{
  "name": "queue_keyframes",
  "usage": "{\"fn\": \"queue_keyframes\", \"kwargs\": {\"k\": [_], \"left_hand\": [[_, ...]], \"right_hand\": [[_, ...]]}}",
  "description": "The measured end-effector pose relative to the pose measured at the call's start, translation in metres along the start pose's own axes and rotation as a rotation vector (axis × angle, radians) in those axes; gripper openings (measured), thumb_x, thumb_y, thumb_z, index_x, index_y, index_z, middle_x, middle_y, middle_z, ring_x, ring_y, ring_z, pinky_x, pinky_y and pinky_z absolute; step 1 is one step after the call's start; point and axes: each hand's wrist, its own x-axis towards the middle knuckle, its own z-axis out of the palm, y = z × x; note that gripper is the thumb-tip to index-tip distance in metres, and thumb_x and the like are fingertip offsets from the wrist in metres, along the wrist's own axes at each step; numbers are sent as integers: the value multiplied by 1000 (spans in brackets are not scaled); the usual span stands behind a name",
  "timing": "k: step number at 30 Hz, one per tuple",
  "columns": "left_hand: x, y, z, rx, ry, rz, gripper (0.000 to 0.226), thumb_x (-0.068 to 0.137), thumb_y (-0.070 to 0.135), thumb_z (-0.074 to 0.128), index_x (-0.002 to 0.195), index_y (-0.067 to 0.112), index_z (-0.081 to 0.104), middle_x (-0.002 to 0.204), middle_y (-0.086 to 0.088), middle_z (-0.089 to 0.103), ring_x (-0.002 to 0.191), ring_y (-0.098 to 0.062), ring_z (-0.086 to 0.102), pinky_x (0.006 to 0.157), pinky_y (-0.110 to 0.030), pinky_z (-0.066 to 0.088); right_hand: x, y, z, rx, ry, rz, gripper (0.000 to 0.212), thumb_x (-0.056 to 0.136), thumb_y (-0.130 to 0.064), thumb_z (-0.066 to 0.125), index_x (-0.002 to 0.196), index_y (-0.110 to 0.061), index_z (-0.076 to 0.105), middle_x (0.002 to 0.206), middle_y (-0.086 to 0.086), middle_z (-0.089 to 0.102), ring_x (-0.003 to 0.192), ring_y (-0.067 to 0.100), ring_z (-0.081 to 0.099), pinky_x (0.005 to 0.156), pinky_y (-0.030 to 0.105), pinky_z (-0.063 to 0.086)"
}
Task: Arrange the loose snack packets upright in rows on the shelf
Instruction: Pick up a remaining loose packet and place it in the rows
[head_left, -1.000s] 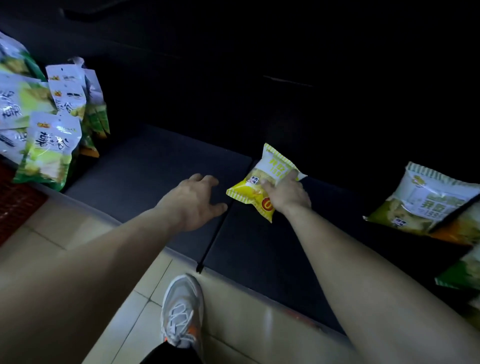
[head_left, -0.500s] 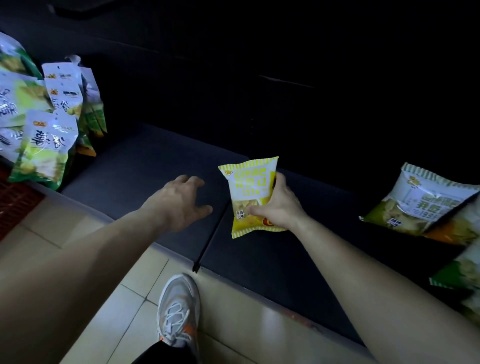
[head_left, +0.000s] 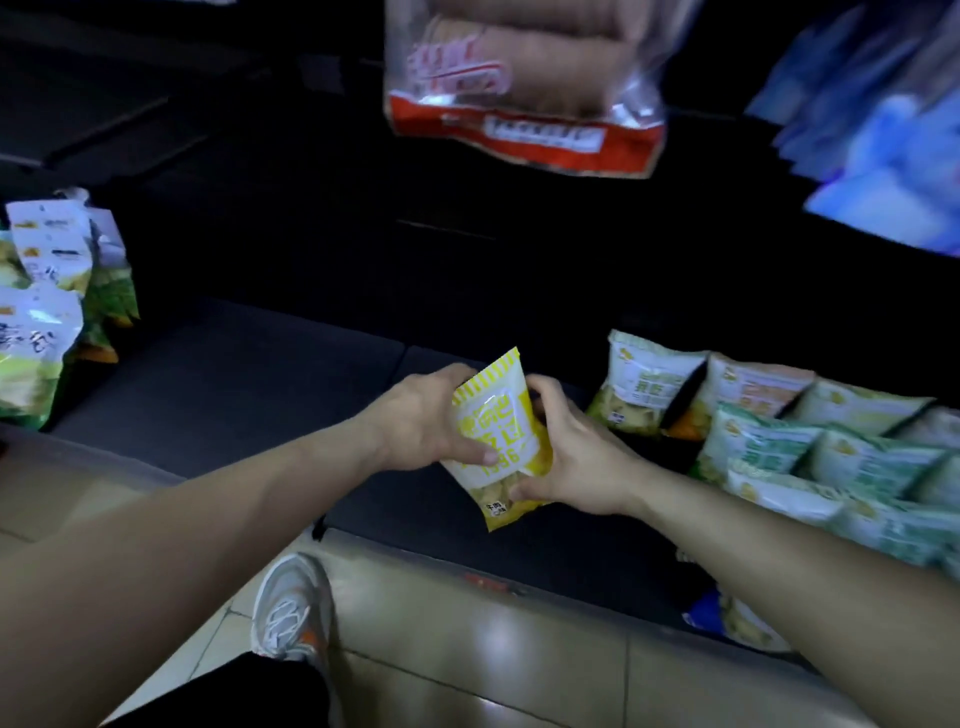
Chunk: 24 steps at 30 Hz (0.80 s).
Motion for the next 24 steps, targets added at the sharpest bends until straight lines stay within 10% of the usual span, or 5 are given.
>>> {"fn": "queue_keyframes", "kwargs": {"k": [24], "left_hand": [[145, 162, 152, 622, -17, 53, 83, 66, 48, 84, 132, 31, 37, 107, -2, 62, 78, -19, 52, 61, -33, 41]], "right_hand": [[-200, 207, -133, -352, 97, 502, 65, 94, -48, 58, 149, -24, 33, 149, 6, 30, 129, 28, 43, 99, 40, 43]]}}
